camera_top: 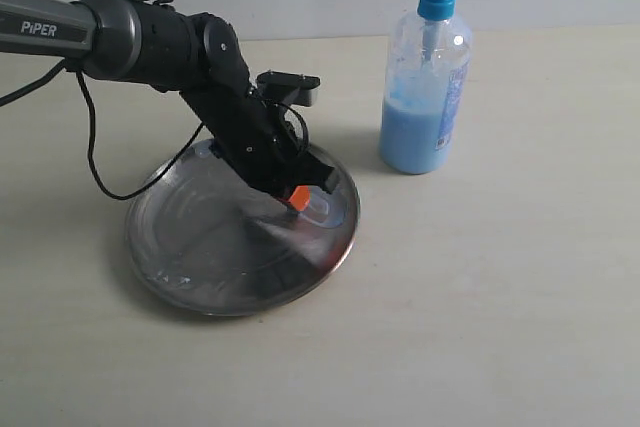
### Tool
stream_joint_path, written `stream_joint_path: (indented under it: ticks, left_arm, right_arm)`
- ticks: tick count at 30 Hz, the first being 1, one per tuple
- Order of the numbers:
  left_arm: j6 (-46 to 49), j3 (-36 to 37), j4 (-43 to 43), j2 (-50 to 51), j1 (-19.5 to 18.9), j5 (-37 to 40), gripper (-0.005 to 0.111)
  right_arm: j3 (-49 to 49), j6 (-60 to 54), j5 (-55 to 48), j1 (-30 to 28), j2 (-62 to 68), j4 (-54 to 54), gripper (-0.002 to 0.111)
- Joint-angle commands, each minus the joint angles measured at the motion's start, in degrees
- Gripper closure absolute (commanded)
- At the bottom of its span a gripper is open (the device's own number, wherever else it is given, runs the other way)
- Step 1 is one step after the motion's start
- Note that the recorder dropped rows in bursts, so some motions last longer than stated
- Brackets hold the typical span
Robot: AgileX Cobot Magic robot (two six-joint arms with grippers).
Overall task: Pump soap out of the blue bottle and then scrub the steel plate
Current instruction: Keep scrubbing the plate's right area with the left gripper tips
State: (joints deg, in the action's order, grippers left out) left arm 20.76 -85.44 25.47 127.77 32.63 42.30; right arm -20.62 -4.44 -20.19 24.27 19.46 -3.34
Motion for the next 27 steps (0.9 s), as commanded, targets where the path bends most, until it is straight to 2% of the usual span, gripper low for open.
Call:
stream_joint_path:
  ticks: [1,4,9,15,20,27]
  left_arm:
    - [0.1,0.6,3.0,0.9,0.3,3.7,0.107]
    - [1.1,0.6,3.2,0.9,2.0,2.7,0.107]
    - [1.1,0.6,3.7,0.9,4.5,-3.3,0.107]
    - [0.4,0.6,-1.7,0.9,4.5,-8.4,0.107]
    - [-3.2,0.6,-7.8,0.9,3.7,-7.9,0.107]
    - [-3.2,0.6,-8.5,0.9,2.8,-4.1,0.107]
  right_arm:
    - [0.2,-0.4,0.9,0.1,0.3,0.0,0.108]
    - [0.2,-0.3,0.9,0.1,0.3,0.3,0.108]
    - [0.2,-0.4,0.9,0.1,0.3,0.4,0.108]
    - [0.2,-0.4,0.9,0.1,0.3,0.4,0.108]
    - [0.2,-0.4,0.9,0.1,0.3,0.4,0.108]
    - [0.2,-0.4,0.9,0.1,0.3,0.4,0.108]
